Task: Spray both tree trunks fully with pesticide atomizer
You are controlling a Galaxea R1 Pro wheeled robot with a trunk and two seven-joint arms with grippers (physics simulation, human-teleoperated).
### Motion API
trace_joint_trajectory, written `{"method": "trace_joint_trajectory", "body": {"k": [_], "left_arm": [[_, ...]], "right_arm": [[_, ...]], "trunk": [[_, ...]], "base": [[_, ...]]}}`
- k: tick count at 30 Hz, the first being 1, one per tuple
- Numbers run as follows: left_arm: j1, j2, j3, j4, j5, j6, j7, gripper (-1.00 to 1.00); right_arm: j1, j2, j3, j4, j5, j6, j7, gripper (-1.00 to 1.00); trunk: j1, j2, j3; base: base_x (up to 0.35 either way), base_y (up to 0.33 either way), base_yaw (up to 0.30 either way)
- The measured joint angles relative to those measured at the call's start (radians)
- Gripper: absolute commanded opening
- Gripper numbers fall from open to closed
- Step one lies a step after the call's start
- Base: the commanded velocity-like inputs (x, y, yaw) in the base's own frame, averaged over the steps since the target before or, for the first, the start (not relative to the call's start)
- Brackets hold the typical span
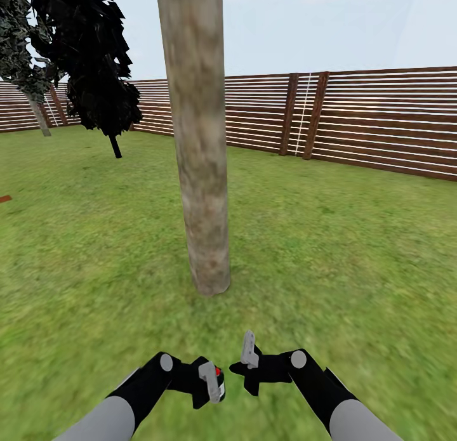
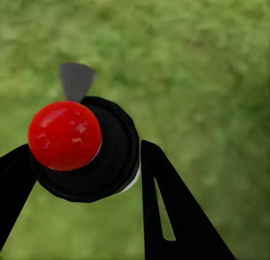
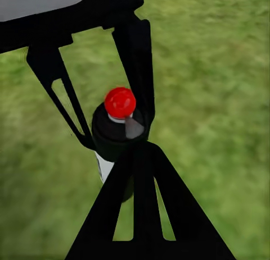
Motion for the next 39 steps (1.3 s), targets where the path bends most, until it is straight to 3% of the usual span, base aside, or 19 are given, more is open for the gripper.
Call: {"method": "trace_joint_trajectory", "body": {"k": [20, 27, 39], "left_arm": [[-0.001, -0.029, 0.002, -0.010, 0.004, -0.004, 0.024, -1.00], [-0.002, -0.029, 0.002, -0.010, 0.029, -0.007, 0.023, -1.00], [-0.002, -0.029, 0.003, -0.010, 0.033, -0.011, 0.019, -1.00]], "right_arm": [[0.000, 0.000, 0.000, -0.033, 0.000, 0.000, 0.000, -1.00], [0.000, 0.000, 0.000, -0.033, 0.000, 0.000, 0.000, -1.00], [0.000, 0.000, 0.000, -0.033, 0.000, 0.000, 0.000, -1.00]], "trunk": [[0.000, 0.000, 0.000], [0.000, 0.000, 0.000], [0.000, 0.000, 0.000]], "base": [[0.000, 0.000, 0.000], [0.000, 0.000, 0.000], [0.000, 0.000, 0.000]]}}
